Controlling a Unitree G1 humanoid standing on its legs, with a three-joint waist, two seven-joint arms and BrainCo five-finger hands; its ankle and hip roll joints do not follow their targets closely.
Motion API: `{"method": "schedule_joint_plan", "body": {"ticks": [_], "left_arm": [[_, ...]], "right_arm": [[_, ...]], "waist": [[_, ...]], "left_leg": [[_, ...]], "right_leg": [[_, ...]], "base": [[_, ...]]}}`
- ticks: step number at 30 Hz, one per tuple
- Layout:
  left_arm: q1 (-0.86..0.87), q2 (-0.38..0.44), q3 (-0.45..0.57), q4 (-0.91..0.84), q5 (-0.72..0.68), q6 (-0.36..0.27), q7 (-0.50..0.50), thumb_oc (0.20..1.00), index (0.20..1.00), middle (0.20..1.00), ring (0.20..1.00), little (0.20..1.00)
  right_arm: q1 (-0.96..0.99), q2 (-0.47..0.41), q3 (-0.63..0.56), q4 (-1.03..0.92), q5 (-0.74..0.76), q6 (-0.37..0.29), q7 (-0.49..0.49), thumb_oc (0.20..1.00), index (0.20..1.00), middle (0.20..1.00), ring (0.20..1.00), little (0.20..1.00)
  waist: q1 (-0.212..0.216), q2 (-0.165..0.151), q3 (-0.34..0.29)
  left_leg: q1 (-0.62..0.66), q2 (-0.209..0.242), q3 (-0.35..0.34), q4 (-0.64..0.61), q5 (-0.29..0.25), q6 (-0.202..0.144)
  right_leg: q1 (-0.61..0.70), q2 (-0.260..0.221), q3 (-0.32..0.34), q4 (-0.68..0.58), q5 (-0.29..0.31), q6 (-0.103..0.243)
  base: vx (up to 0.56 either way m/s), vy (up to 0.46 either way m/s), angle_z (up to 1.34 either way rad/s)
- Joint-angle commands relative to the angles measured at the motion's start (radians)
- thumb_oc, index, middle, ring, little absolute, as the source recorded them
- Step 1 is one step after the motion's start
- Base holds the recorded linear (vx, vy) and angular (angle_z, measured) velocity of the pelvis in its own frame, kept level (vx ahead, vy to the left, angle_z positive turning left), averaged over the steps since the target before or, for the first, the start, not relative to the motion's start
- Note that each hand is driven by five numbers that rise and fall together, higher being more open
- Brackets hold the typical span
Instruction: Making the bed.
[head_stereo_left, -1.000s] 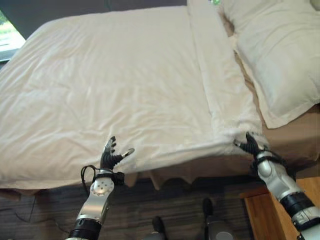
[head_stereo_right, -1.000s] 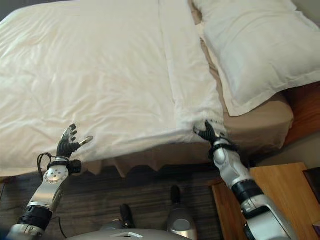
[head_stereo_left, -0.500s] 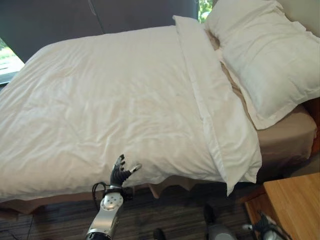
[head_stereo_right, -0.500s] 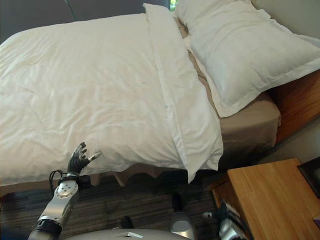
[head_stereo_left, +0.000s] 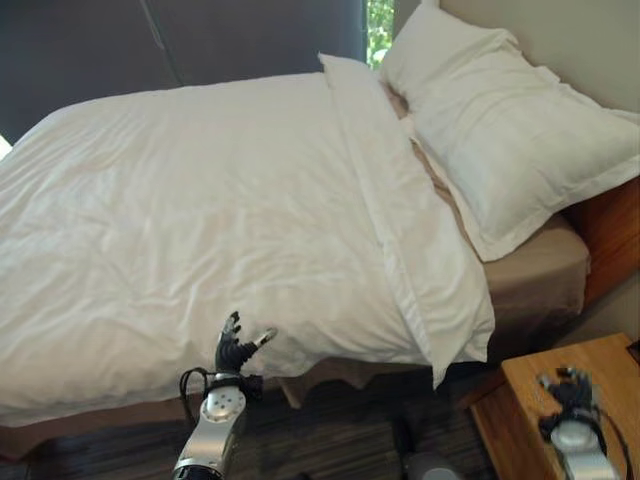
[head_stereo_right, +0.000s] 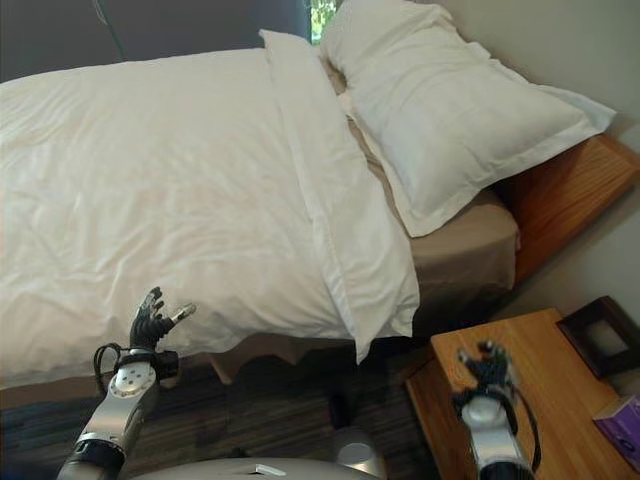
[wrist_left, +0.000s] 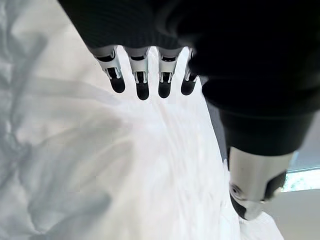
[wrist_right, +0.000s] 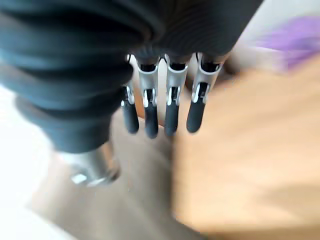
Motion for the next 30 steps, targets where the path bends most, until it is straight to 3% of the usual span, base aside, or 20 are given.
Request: {"method": "schedule_joint_plan", "body": {"ticks": [1, 2, 4, 7, 12, 17, 21, 25, 27, 30], "left_arm": [[-0.051, 0.042, 0.075, -0.068, -0.055, -0.048, 0.003, 1.0, 1.0, 1.0, 1.0, 1.0], [-0.052, 0.044, 0.076, -0.068, -0.055, -0.048, 0.002, 1.0, 1.0, 1.0, 1.0, 1.0], [-0.047, 0.039, 0.075, -0.064, -0.096, -0.05, -0.024, 1.0, 1.0, 1.0, 1.0, 1.0], [-0.018, 0.028, 0.064, -0.06, -0.141, -0.062, -0.049, 1.0, 1.0, 1.0, 1.0, 1.0], [0.002, 0.031, 0.05, -0.059, -0.195, -0.086, -0.069, 1.0, 1.0, 1.0, 1.0, 1.0], [-0.015, 0.047, 0.038, -0.041, -0.22, -0.098, -0.072, 1.0, 1.0, 1.0, 1.0, 1.0], [-0.048, 0.061, 0.027, -0.012, -0.247, -0.111, -0.076, 1.0, 1.0, 1.0, 1.0, 1.0], [-0.094, 0.074, 0.0, 0.02, -0.278, -0.124, -0.087, 1.0, 1.0, 1.0, 1.0, 1.0], [-0.118, 0.075, -0.01, 0.051, -0.271, -0.129, -0.087, 1.0, 1.0, 1.0, 1.0, 1.0], [-0.126, 0.073, -0.007, 0.069, -0.271, -0.137, -0.09, 1.0, 1.0, 1.0, 1.0, 1.0]], "right_arm": [[-0.171, 0.055, -0.062, -0.112, 0.405, -0.203, 0.049, 0.2, 0.2, 0.2, 0.2, 0.2], [-0.173, 0.055, -0.062, -0.109, 0.409, -0.205, 0.051, 0.2, 0.2, 0.2, 0.2, 0.2], [-0.251, 0.15, -0.072, -0.167, 0.755, -0.333, 0.155, 0.2, 0.2, 0.2, 0.2, 0.2], [-0.308, 0.21, -0.068, -0.217, 0.951, -0.418, 0.214, 0.2, 0.2, 0.2, 0.2, 0.2], [-0.411, 0.249, -0.044, -0.223, 1.031, -0.489, 0.22, 0.2, 0.2, 0.2, 0.2, 0.2], [-0.488, 0.261, -0.032, -0.173, 1.04, -0.5, 0.201, 0.2, 0.2, 0.2, 0.2, 0.2], [-0.549, 0.232, -0.023, -0.058, 1.046, -0.481, 0.186, 0.2, 0.2, 0.2, 0.2, 0.2], [-0.597, 0.158, 0.006, 0.201, 1.006, -0.369, 0.19, 0.2, 0.2, 0.2, 0.2, 0.2], [-0.57, 0.162, 0.014, 0.342, 0.97, -0.291, 0.205, 0.2, 0.2, 0.2, 0.2, 0.2], [-0.506, 0.189, 0.011, 0.45, 0.947, -0.243, 0.231, 0.2, 0.2, 0.2, 0.2, 0.2]], "waist": [[0.025, -0.025, 0.041], [0.025, -0.028, 0.041], [0.042, -0.026, 0.039], [0.064, -0.019, 0.035], [0.097, -0.005, 0.036], [0.115, 0.009, 0.048], [0.124, 0.026, 0.069], [0.128, 0.071, 0.122], [0.122, 0.091, 0.152], [0.12, 0.102, 0.177]], "left_leg": [[0.071, -0.005, -0.008, 0.013, -0.096, 0.008], [0.066, -0.005, -0.007, 0.013, -0.089, 0.007], [0.064, -0.004, -0.017, 0.013, -0.087, 0.004], [0.06, -0.004, -0.028, 0.013, -0.082, 0.0], [0.057, -0.007, -0.047, 0.013, -0.078, -0.004], [0.049, -0.008, -0.058, 0.013, -0.071, -0.007], [0.034, -0.013, -0.064, 0.013, -0.065, -0.009], [-0.008, -0.02, -0.051, 0.013, -0.053, -0.013], [-0.036, -0.023, -0.039, 0.013, -0.042, -0.017], [-0.068, -0.021, -0.032, 0.013, -0.032, -0.02]], "right_leg": [[0.08, -0.051, -0.014, 0.019, -0.17, 0.027], [0.075, -0.051, -0.012, 0.019, -0.165, 0.025], [0.078, -0.052, -0.018, 0.019, -0.167, 0.022], [0.081, -0.053, -0.027, 0.019, -0.171, 0.019], [0.09, -0.057, -0.047, 0.019, -0.176, 0.017], [0.091, -0.059, -0.059, 0.019, -0.177, 0.017], [0.08, -0.061, -0.066, 0.019, -0.176, 0.018], [0.037, -0.069, -0.068, 0.019, -0.164, 0.027], [0.002, -0.07, -0.067, 0.019, -0.151, 0.033], [-0.028, -0.069, -0.069, 0.019, -0.144, 0.039]], "base": [[0.0, 0.0, 0.0], [-0.01, -0.011, -0.04], [0.0, 0.0, 0.0], [0.01, -0.003, 0.02], [0.03, -0.013, 0.11], [0.02, -0.023, 0.13], [-0.01, -0.021, 0.15], [-0.06, -0.008, 0.05], [-0.1, -0.01, 0.05], [-0.06, -0.007, 0.03]]}}
